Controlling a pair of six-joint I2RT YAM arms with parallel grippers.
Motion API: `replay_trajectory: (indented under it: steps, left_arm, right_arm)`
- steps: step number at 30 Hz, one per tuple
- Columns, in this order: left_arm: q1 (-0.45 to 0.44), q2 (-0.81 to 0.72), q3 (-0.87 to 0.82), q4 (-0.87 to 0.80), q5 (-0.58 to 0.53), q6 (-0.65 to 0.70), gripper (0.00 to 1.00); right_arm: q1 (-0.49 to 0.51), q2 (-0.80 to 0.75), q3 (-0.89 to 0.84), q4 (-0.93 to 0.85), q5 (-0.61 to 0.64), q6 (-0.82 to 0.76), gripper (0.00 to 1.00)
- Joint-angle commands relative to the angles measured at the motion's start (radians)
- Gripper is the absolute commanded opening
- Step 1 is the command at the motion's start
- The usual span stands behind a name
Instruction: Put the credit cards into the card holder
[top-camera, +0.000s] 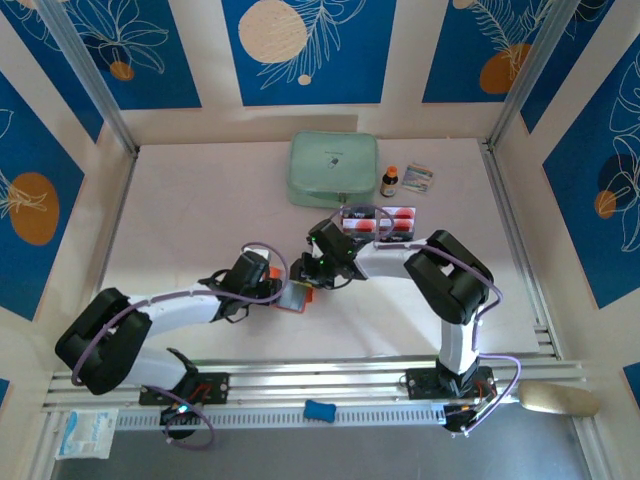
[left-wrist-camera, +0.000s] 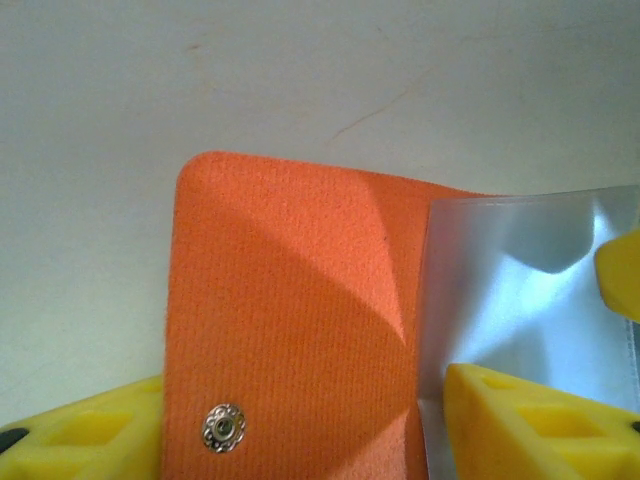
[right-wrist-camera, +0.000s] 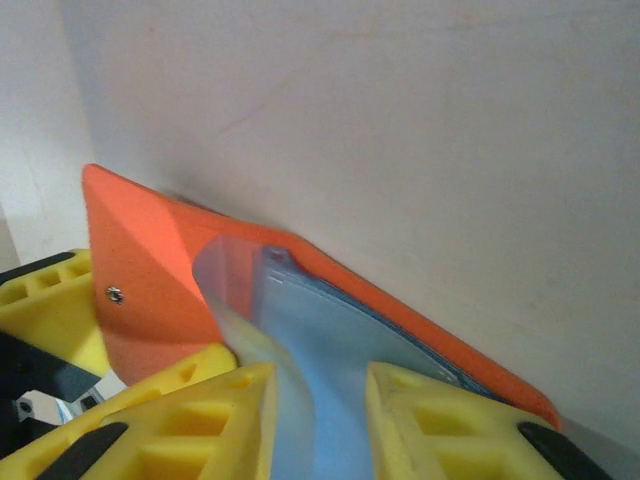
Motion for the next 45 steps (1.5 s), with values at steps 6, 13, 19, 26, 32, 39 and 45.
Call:
replay_trajectory:
  steps: [6,13,19,26,32,39,45]
  left_arm:
    - [-0.003,-0.009,-0.030,-0.020,0.058,-0.016,0.62]
    - [-0.003,-0.053,-0.025,-0.042,0.055,-0.021,0.66]
    - [-0.001,-0.153,-0.015,-0.105,0.034,-0.026,0.78]
    - [0.018,-0.361,-0.015,-0.211,-0.019,-0.052,0.91]
    - [0.036,-0.483,-0.025,-0.265,-0.048,-0.079,0.94]
    - [0.042,-0.510,-0.038,-0.275,-0.053,-0.083,0.95]
    - [0.049,-0.480,-0.060,-0.246,-0.046,-0.076,0.96]
  right_arm:
    - [-0.008,0.039,0.032,0.018,-0.059,0.025,0.32]
    - [-0.018,0.022,0.062,0.018,-0.102,0.022,0.32]
    - [-0.012,-0.016,0.064,0.026,-0.117,0.044,0.32]
    - [0.022,-0.044,0.105,0.008,-0.097,0.075,0.49]
    - [0.045,0.039,0.181,0.005,-0.093,0.104,0.51]
    - [0.063,0.150,0.227,0.047,-0.094,0.138,0.51]
    - [0.058,0.154,0.207,0.077,-0.107,0.151,0.51]
